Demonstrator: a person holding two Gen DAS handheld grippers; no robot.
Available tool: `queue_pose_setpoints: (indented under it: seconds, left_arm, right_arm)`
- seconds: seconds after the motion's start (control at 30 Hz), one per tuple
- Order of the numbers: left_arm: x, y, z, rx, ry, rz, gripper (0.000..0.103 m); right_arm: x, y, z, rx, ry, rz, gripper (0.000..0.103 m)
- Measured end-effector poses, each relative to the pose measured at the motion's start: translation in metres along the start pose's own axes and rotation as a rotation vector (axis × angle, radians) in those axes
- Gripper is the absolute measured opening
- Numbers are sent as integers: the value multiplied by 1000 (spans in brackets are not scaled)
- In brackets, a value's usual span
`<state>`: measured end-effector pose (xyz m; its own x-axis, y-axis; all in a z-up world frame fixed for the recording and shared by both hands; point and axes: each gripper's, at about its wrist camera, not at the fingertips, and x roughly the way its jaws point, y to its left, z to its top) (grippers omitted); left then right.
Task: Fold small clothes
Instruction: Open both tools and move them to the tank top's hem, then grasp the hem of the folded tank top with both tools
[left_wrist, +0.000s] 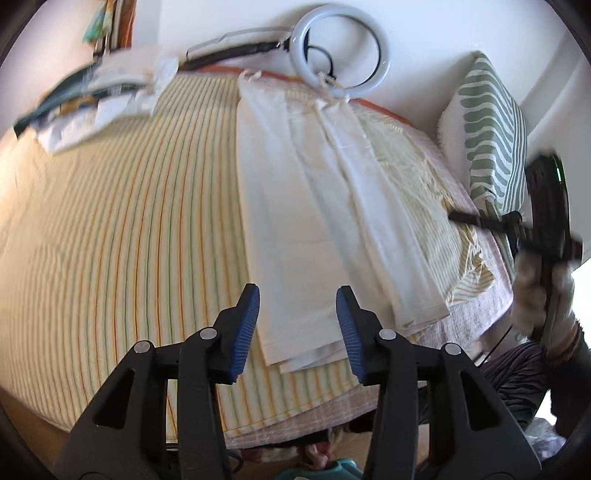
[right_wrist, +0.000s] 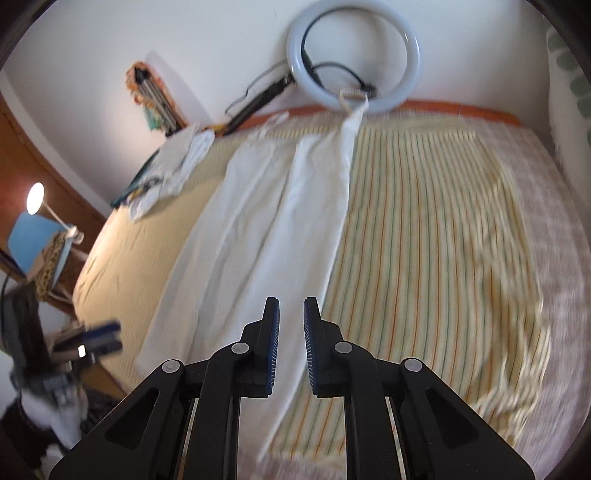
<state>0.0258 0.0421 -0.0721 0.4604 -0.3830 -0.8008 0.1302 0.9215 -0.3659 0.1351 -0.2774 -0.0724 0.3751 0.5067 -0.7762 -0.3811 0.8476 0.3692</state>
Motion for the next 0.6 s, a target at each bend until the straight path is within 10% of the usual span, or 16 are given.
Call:
queue_pose_setpoints:
  seconds: [0.6]
  left_arm:
    - [32, 27, -17, -165, 152, -137, 44]
  right_arm:
    - [24, -11, -81, 130, 145, 181, 29]
